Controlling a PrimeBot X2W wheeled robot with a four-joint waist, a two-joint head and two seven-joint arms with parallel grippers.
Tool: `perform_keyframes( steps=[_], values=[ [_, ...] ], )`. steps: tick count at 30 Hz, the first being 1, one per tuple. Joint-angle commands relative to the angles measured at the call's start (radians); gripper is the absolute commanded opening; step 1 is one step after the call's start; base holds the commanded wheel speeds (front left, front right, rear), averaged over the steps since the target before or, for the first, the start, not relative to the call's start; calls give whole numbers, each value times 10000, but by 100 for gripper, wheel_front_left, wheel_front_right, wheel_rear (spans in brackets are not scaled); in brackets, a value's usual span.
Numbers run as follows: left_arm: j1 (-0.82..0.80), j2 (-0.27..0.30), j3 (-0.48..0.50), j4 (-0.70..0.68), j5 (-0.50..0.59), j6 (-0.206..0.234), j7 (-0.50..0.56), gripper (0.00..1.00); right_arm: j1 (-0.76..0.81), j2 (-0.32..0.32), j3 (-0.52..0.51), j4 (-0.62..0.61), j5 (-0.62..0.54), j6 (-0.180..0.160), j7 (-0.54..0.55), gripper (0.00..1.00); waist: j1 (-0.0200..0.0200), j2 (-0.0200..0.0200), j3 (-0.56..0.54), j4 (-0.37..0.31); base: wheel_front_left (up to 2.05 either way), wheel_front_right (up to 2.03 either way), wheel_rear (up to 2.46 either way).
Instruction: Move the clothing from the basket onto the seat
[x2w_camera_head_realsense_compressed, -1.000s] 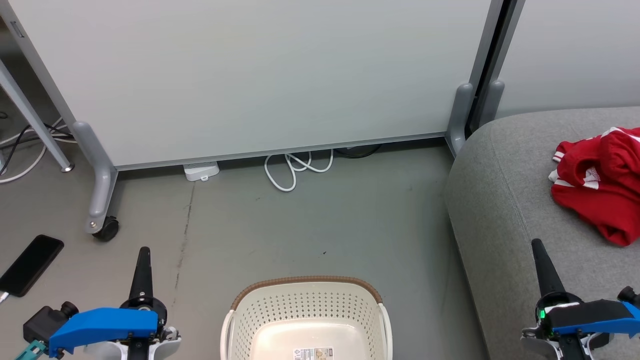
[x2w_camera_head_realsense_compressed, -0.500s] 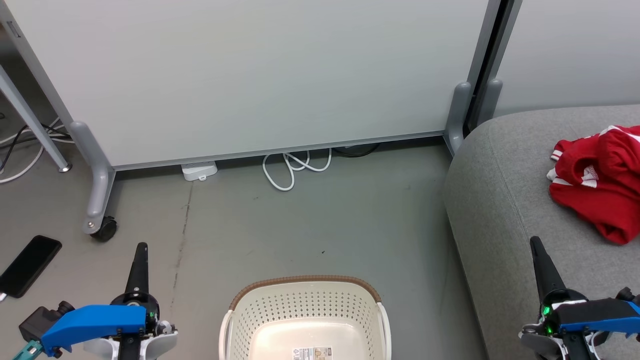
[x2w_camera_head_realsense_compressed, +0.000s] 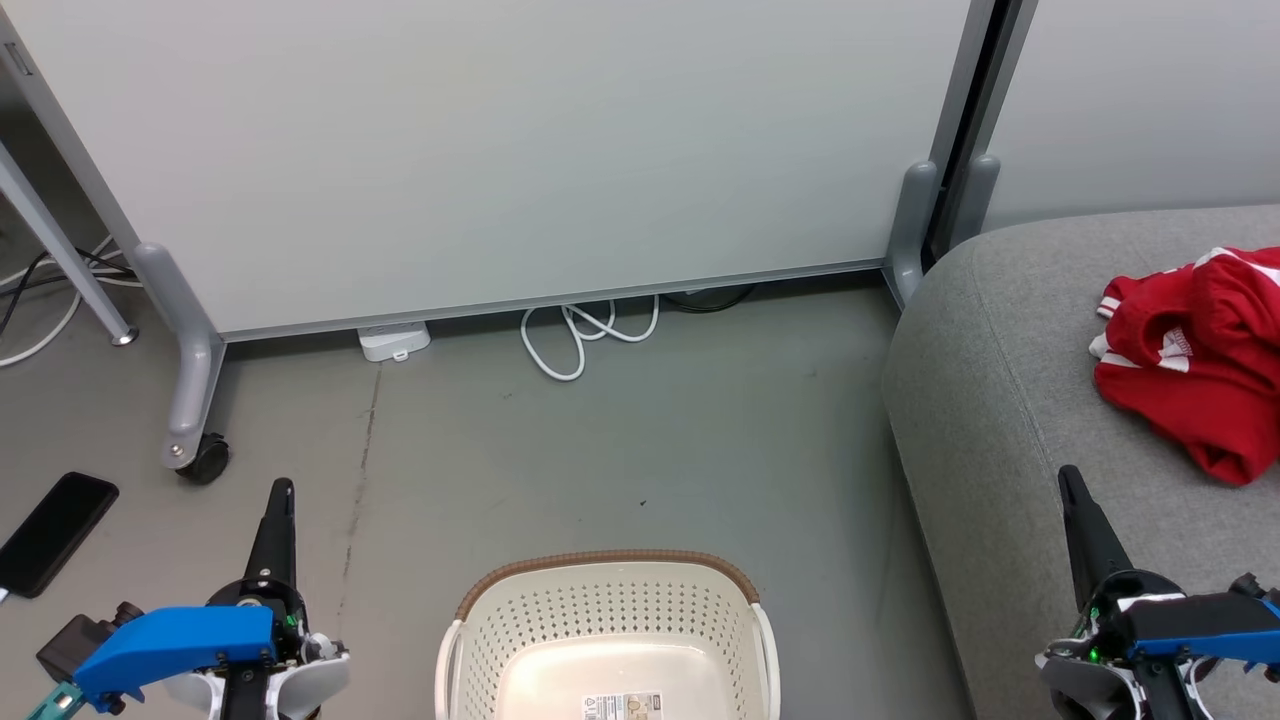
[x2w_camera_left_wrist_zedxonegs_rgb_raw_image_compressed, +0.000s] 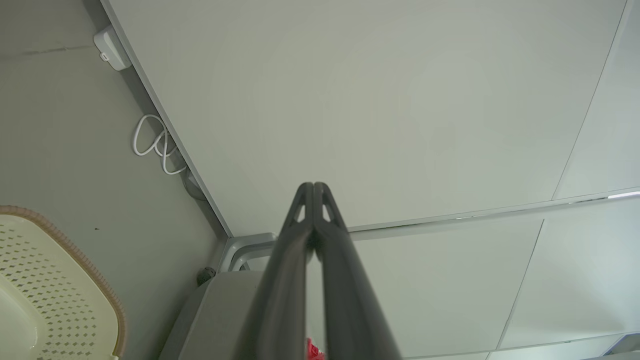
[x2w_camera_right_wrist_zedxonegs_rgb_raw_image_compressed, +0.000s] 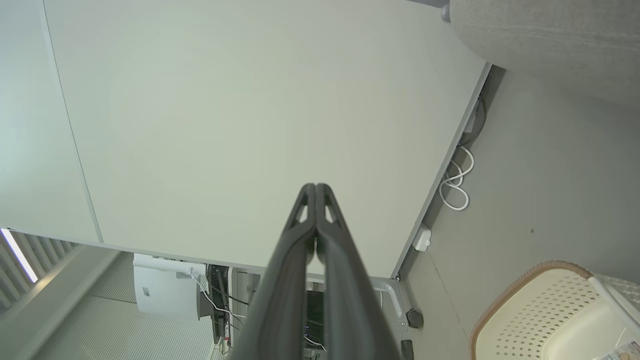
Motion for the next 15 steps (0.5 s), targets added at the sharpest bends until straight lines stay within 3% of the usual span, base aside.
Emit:
perform_keyframes(
  steps=[1,15],
  values=[
    [-185,-3,74,-69,-178,-95,85,0,-188,15,-21,-73,221,6,90,0,0,0,2,-4,0,0,0],
    [-241,-11,172,-89,-1151,-97,342,0,-219,27,-33,-67,1242,7,344,0,0,0,26,-58,0,0,0]
  ],
)
